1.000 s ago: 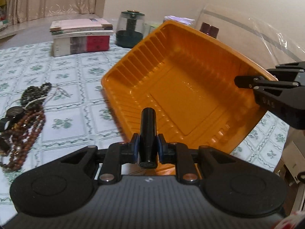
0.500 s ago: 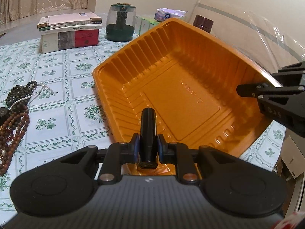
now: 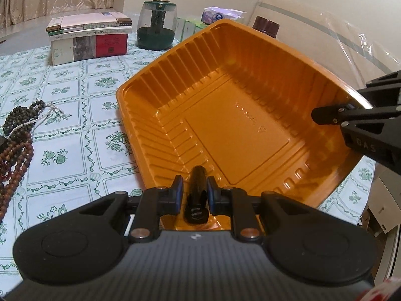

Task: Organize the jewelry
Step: 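Carry the black cylinder into the tray with the left tool and release, then grasp the dark bead bracelet from the pile with the left tool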

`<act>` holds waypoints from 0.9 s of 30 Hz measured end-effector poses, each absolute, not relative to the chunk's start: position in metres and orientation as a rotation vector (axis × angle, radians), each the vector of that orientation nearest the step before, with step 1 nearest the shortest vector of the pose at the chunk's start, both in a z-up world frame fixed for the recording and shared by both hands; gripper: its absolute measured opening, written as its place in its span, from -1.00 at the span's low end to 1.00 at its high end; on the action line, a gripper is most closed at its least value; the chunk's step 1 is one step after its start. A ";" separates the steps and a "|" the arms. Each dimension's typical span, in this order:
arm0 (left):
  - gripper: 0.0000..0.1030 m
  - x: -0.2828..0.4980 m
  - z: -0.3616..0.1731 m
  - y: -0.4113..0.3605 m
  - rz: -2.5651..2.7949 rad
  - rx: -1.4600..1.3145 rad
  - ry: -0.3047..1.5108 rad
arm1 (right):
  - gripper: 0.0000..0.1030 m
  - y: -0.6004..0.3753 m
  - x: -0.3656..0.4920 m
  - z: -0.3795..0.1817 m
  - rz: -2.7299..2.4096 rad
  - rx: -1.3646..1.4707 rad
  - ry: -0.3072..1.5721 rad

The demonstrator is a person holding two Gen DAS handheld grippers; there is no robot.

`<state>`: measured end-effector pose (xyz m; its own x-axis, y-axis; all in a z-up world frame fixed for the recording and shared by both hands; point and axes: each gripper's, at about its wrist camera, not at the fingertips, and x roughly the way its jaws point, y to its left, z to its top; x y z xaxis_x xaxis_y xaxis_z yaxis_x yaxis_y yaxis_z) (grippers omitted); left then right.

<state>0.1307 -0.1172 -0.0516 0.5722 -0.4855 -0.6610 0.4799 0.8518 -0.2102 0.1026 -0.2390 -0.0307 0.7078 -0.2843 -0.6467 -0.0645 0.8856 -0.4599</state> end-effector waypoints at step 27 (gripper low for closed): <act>-0.28 0.107 -0.056 0.055 -0.093 -0.105 0.716 | -0.92 -0.233 0.106 -0.032 -0.072 -0.569 0.869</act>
